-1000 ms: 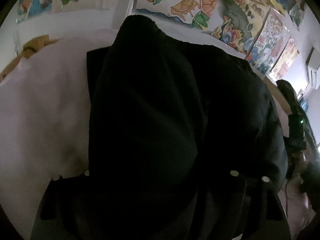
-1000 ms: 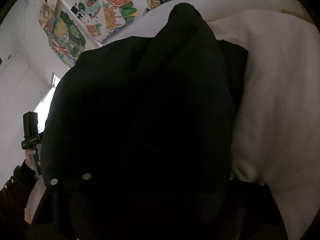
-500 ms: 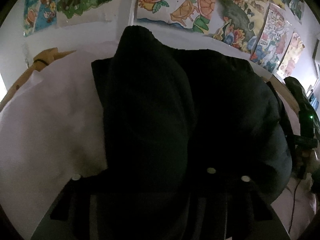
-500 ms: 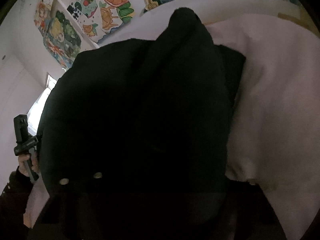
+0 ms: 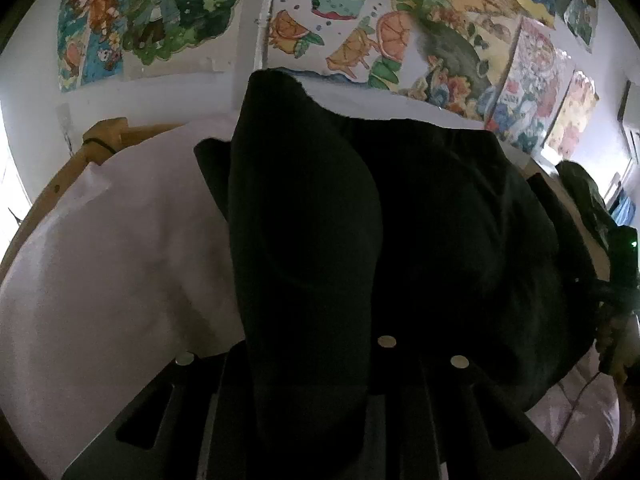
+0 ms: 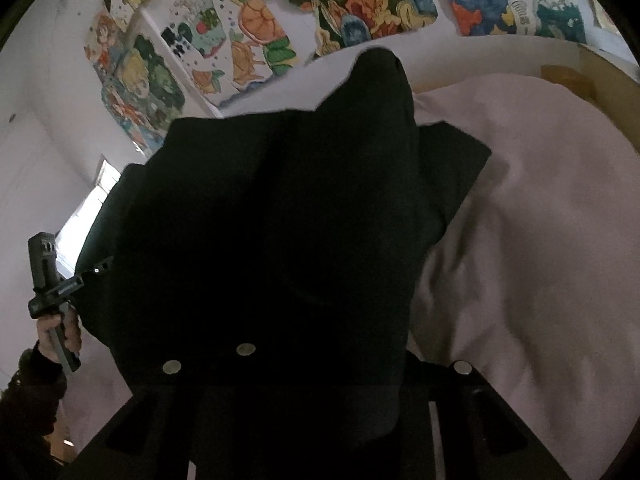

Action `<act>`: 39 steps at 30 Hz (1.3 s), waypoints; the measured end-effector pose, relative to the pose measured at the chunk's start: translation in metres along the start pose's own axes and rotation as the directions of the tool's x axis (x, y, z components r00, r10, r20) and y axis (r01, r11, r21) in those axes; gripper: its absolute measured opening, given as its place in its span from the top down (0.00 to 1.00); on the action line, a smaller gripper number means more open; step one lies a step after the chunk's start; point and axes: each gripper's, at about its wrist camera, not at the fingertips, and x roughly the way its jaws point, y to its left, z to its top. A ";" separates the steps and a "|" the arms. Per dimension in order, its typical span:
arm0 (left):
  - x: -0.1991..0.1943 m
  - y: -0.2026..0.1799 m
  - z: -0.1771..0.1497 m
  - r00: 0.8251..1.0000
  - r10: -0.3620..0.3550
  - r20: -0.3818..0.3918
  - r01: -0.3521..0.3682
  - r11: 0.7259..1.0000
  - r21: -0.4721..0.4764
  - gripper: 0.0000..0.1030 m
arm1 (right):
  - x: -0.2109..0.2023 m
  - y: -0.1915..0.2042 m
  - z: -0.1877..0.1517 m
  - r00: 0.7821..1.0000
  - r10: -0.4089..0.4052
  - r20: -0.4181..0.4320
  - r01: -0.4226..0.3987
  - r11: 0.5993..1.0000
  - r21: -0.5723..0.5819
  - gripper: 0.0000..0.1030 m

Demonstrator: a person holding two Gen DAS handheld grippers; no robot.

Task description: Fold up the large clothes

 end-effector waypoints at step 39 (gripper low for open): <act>-0.194 -0.006 -0.181 0.997 0.066 -0.032 -0.069 0.988 -0.136 0.56 | -0.126 0.121 -0.197 0.968 -0.250 -0.037 0.252 0.965 0.068 0.40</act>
